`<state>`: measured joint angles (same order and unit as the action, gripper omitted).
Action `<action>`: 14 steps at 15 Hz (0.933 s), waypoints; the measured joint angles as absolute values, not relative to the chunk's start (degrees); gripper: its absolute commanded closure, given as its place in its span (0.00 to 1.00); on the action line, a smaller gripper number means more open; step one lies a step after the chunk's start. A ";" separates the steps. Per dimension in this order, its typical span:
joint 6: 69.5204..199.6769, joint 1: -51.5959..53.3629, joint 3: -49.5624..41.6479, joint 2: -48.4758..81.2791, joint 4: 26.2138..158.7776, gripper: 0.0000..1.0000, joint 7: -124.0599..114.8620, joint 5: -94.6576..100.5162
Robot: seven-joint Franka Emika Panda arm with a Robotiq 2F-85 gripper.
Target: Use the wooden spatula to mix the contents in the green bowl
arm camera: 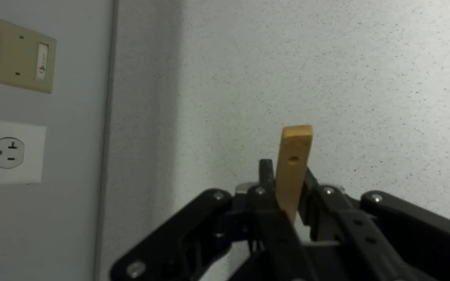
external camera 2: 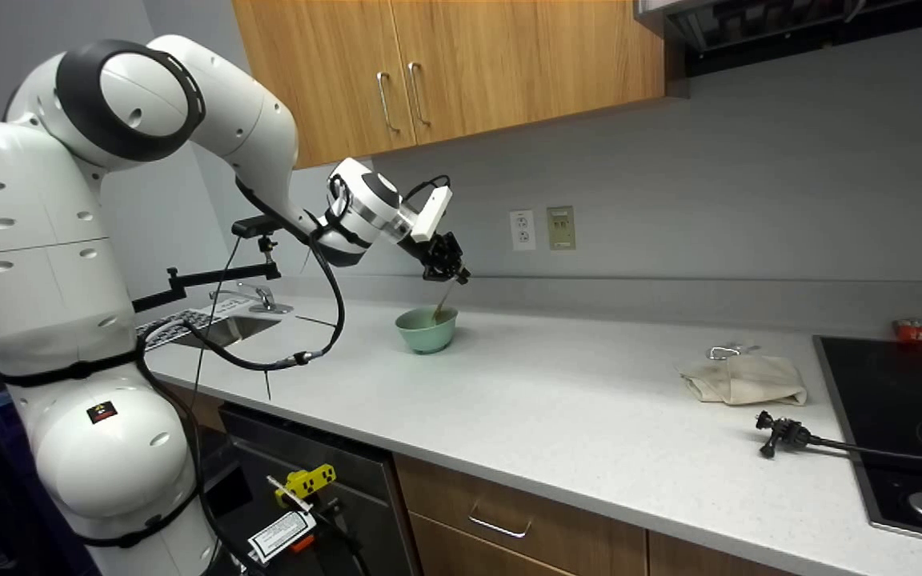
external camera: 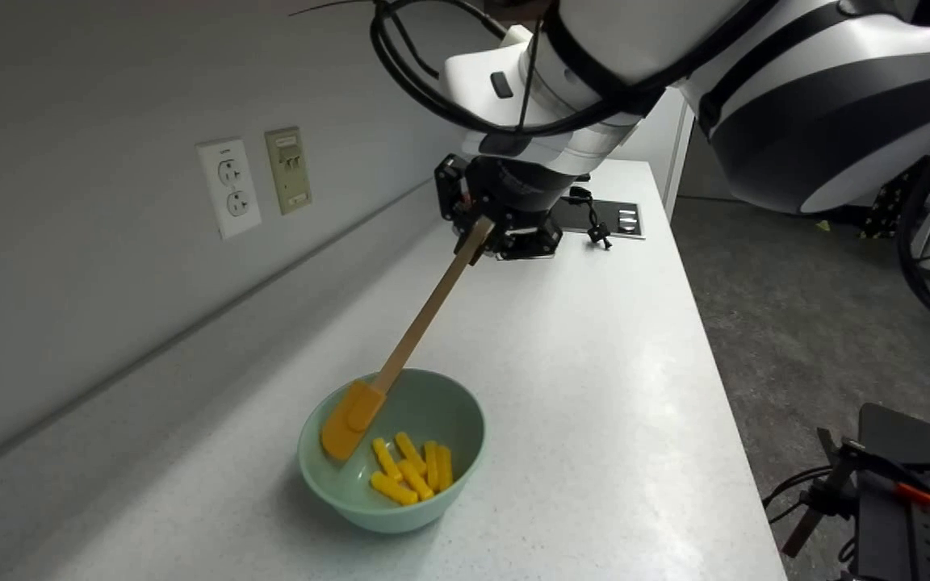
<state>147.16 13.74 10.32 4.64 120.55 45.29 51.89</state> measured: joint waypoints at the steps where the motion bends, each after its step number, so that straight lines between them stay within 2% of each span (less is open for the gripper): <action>1: 146.64 13.74 10.43 4.64 120.91 0.96 46.46 50.65; 7: 142.34 13.74 10.88 4.62 123.25 0.96 49.81 47.65; 14: 145.85 13.37 10.55 4.44 123.28 0.96 49.31 55.95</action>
<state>145.85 13.37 10.55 4.44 123.28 49.31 55.95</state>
